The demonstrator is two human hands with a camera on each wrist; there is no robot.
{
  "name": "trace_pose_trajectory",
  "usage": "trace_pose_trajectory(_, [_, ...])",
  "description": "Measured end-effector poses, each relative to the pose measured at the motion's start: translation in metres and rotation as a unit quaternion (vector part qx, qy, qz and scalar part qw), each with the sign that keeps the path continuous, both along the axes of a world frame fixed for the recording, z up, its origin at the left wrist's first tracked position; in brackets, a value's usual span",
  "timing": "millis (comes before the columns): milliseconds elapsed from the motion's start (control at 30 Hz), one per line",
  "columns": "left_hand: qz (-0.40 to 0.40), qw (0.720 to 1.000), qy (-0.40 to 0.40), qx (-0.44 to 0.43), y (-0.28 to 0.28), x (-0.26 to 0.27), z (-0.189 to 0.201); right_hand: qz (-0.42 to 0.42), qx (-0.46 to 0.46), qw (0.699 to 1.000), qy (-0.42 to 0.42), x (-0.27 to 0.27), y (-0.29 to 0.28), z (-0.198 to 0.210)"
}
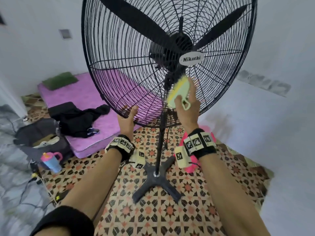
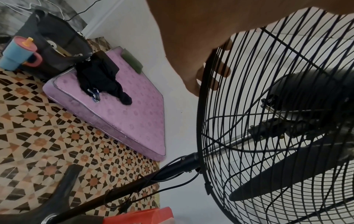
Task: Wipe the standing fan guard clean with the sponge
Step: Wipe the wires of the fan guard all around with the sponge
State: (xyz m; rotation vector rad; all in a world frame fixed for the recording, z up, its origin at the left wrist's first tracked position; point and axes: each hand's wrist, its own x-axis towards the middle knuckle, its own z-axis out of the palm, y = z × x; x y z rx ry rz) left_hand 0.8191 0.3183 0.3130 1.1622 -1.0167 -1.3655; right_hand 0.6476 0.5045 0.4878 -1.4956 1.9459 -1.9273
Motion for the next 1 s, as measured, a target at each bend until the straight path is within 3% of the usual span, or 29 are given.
trace_pose_trajectory(167, [0.002,1.0,0.0,0.006,0.003,0.004,0.0,0.06,0.042,0.996,0.058,0.016,0.014,-0.025])
trace_pose_trajectory(300, [0.001,1.0,-0.023,0.0,0.014,0.002,0.018,0.105,0.034,0.992,-0.064,0.01,0.015,-0.013])
trace_pose_trajectory(400, [0.004,1.0,-0.022,-0.005,0.014,0.001,0.015,0.154,0.079,0.981,-0.091,0.005,0.022,-0.006])
trace_pose_trajectory(467, [0.005,1.0,-0.027,0.003,0.011,0.003,0.007,0.211,0.095,0.954,-0.192,0.0,0.025,-0.003])
trace_pose_trajectory(567, [0.008,1.0,-0.016,0.01,0.01,0.004,0.003,0.297,0.09,0.86,-0.405,-0.009,0.029,0.007])
trace_pose_trajectory(633, [0.015,1.0,0.007,0.007,0.02,0.003,0.017,0.317,0.09,0.827,-0.455,-0.013,0.033,0.014])
trace_pose_trajectory(667, [0.017,1.0,0.019,0.006,0.028,0.002,0.025,0.311,0.1,0.825,-0.46,-0.014,0.033,0.018])
trace_pose_trajectory(867, [0.001,0.998,0.069,0.0,0.074,-0.002,0.055,0.2,0.183,0.89,-0.367,-0.013,0.026,0.026])
trace_pose_trajectory(1000, [-0.065,0.997,0.048,0.005,0.094,-0.006,0.058,0.073,0.195,0.972,-0.104,-0.009,0.025,0.023])
